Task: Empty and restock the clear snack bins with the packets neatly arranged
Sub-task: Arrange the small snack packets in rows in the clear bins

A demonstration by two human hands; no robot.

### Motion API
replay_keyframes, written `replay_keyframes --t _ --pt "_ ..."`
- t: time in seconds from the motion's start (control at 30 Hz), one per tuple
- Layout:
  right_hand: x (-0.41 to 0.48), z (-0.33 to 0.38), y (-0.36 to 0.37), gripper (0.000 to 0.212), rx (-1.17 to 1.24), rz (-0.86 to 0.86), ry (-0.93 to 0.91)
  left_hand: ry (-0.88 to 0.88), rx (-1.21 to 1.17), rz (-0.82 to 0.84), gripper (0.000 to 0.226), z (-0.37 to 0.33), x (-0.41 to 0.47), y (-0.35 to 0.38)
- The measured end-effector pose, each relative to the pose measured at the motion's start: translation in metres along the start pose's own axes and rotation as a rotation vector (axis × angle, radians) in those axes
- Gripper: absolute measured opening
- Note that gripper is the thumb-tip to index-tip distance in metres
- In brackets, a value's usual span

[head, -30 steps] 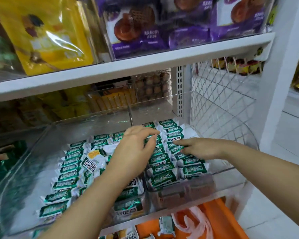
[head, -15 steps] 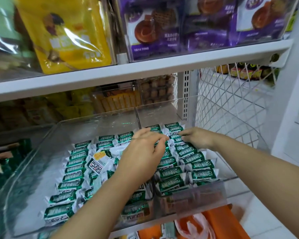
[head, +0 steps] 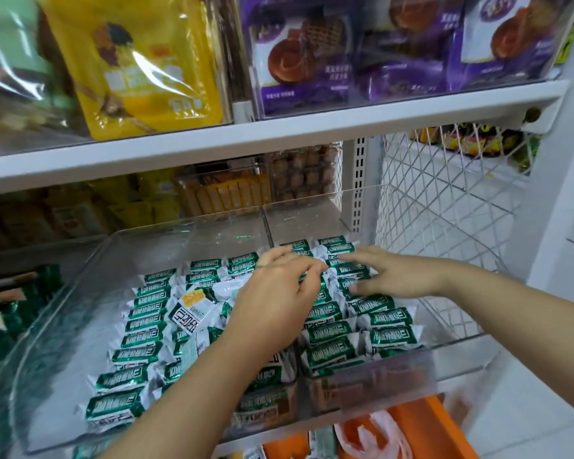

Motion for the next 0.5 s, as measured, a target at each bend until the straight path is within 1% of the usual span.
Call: replay_keyframes --t 0.07,0.1,0.13,0.2,0.33,0.4,0.43,0.5 --pt "-0.014 -0.005 0.020 0.076 -0.089 0.191 0.052 0.000 -0.001 -0.002 0.035 0.000 0.001 0.001" --pt "-0.018 -0.008 0.026 0.079 -0.103 0.228 0.080 0.001 -0.008 -0.001 0.035 0.001 0.001 0.001" --pt "-0.020 -0.008 0.029 0.080 -0.078 0.227 0.100 0.003 -0.014 0.000 0.035 0.001 0.001 0.002" --pt "-0.017 -0.006 0.033 0.081 -0.019 0.174 0.111 0.005 -0.018 -0.002 0.035 0.001 0.001 0.002" --pt "-0.017 -0.001 0.034 0.084 -0.036 0.100 0.075 0.002 -0.011 -0.011 0.035 0.000 0.001 0.002" --pt "-0.025 -0.001 0.024 0.088 0.030 0.069 0.063 -0.001 -0.007 -0.012 0.035 0.000 0.001 0.001" --pt "-0.031 -0.002 0.015 0.087 0.058 0.029 0.075 -0.002 -0.005 -0.012 0.036 0.001 0.000 0.001" --pt "-0.044 -0.005 0.001 0.072 0.018 -0.043 0.117 -0.001 0.008 -0.006 0.036 0.001 0.000 0.002"
Point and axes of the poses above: each hand's wrist, its own x-axis towards the middle knuckle, its own y-axis out of the palm, z = x × y, the point moved 6 cm from there along x, towards the middle knuckle, and after that the axes turned 2 degrees about -y, right-handed, at the moved point
